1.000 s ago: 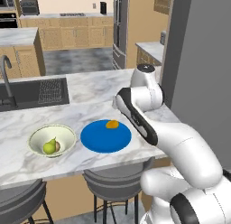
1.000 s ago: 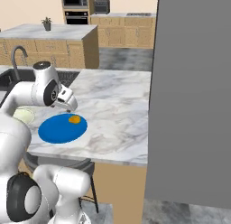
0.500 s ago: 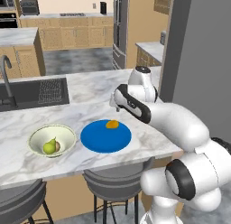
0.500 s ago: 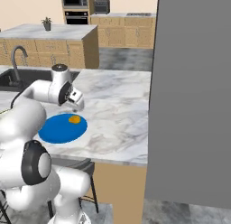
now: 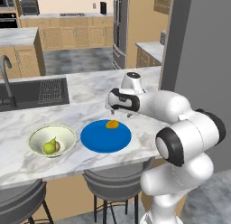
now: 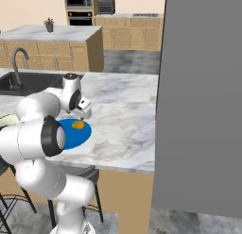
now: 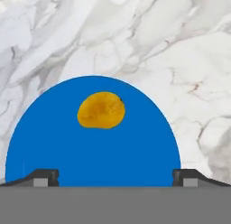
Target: Take the fruits from the plate on the dining counter and place two fruits in each bowl.
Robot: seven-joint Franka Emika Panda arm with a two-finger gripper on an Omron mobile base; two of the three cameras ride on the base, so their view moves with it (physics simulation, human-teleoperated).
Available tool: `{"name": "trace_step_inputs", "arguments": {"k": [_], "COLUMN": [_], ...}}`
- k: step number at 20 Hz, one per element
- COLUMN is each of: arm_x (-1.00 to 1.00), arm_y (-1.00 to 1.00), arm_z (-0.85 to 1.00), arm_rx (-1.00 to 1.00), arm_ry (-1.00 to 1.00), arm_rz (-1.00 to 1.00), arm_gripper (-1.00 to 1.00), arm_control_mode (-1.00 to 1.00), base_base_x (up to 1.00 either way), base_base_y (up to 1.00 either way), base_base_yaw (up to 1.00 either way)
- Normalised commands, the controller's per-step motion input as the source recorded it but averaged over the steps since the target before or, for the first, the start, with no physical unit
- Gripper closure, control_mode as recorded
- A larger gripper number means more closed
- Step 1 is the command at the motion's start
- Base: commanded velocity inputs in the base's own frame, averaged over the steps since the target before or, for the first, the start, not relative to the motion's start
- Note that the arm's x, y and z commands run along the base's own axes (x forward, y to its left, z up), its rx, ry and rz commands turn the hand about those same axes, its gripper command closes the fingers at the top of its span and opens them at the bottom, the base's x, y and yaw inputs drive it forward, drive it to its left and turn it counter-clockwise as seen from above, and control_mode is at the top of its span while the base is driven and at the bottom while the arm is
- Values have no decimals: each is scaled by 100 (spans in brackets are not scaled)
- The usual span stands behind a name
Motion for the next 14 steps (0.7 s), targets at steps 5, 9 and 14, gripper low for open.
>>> {"name": "trace_step_inputs", "arguments": {"k": [5, 9, 14], "arm_x": [16, 5, 32], "arm_y": [1, 3, 14], "arm_z": [0, -9, -57], "arm_rx": [0, -1, -2], "arm_ry": [33, 26, 3], "arm_rz": [-11, -6, -8], "arm_gripper": [-100, -100, -100], "arm_control_mode": [-100, -100, -100], "base_base_x": [0, 0, 0], "base_base_y": [0, 0, 0], "base_base_yaw": [0, 0, 0]}}
